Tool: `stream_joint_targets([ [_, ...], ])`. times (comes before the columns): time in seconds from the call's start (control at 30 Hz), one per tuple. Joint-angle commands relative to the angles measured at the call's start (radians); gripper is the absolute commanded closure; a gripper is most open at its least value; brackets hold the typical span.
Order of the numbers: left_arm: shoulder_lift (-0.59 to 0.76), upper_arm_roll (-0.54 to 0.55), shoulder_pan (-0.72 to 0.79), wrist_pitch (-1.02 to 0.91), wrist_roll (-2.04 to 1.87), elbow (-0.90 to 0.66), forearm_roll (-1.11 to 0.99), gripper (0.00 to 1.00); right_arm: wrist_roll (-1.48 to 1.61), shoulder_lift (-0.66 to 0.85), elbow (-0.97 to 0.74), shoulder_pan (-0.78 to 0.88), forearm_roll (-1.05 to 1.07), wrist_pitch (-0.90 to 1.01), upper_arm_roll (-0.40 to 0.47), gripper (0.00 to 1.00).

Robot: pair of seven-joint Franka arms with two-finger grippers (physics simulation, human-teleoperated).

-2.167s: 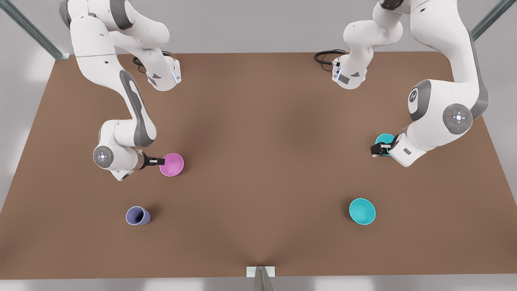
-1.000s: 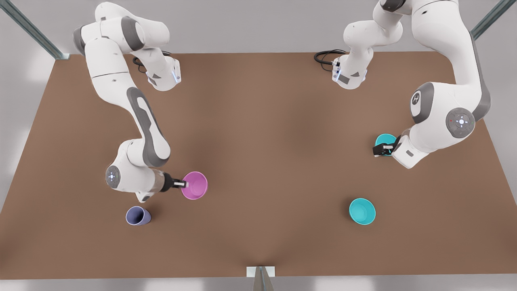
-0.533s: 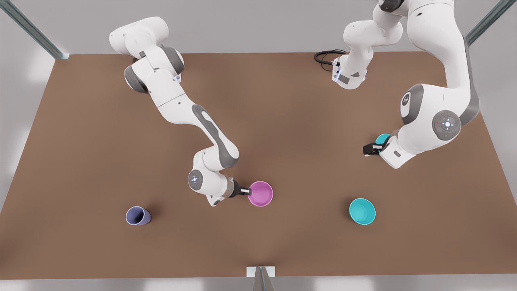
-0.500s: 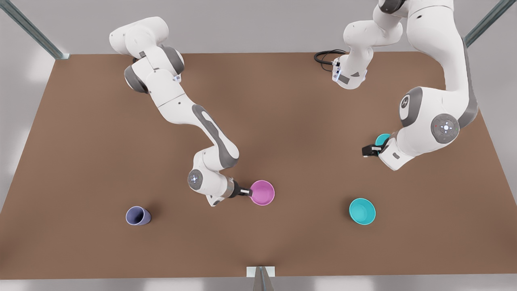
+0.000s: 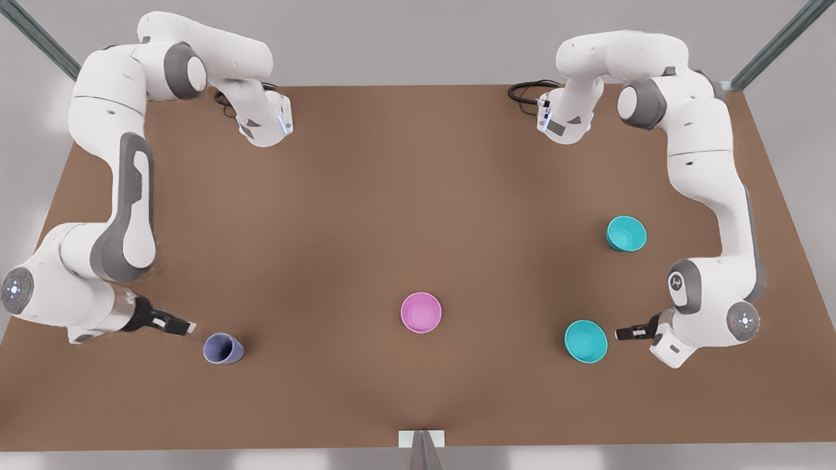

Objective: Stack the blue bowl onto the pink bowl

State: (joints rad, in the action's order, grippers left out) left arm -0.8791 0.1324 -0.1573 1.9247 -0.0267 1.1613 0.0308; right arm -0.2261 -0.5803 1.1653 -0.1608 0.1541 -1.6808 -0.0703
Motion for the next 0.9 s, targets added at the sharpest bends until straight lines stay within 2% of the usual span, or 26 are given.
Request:
stream_joint_targets([
  [0.0,-0.038,0.015,-0.001,0.054,0.142,-0.005,0.001,0.0,0.475,0.088,-0.001,-0.016,-0.077,0.432,-0.011,0.0],
  [0.13,-0.052,0.016,0.021,0.063,0.191,0.032,0.005,0.0,0.288,0.31,0.026,0.106,-0.113,0.512,0.0,0.0],
  [0.2,-0.069,0.016,0.021,0.132,0.189,0.037,0.008,0.0,0.168,0.444,0.223,0.159,-0.113,0.346,0.0,0.0],
  [0.27,-0.08,0.016,0.027,0.135,0.189,0.044,0.008,0.0,0.163,0.379,0.208,0.162,-0.108,0.328,0.001,0.0],
  [0.43,-0.086,0.016,0.027,0.158,0.183,0.044,0.008,0.0,0.165,0.355,0.206,0.158,-0.122,0.32,0.003,0.0],
  [0.47,-0.087,0.016,0.028,0.158,0.18,0.044,0.008,0.28,0.166,0.353,0.206,0.155,-0.12,0.32,0.003,0.0],
  [0.5,-0.087,0.018,0.028,0.158,0.142,0.044,0.008,0.47,0.166,0.355,0.209,0.156,-0.119,0.32,0.003,0.0],
  [0.57,-0.089,0.036,0.028,0.165,0.094,0.044,0.008,0.55,0.166,0.353,0.212,0.156,-0.119,0.322,0.003,0.0],
  [0.63,-0.09,0.036,0.028,0.165,0.094,0.044,0.02,0.72,0.166,0.352,0.215,0.158,-0.119,0.32,0.003,0.0],
  [0.7,-0.098,0.036,0.028,0.168,0.094,0.044,0.034,0.79,0.166,0.352,0.217,0.159,-0.119,0.32,0.001,0.0],
  [0.8,-0.09,0.036,0.047,0.177,0.041,0.041,0.034,0.79,0.166,0.344,0.217,0.158,-0.119,0.32,0.001,0.0],
  [0.87,-0.031,0.036,0.065,0.166,-0.05,0.044,0.067,0.79,0.172,0.336,0.215,0.156,-0.119,0.32,0.001,0.0],
])
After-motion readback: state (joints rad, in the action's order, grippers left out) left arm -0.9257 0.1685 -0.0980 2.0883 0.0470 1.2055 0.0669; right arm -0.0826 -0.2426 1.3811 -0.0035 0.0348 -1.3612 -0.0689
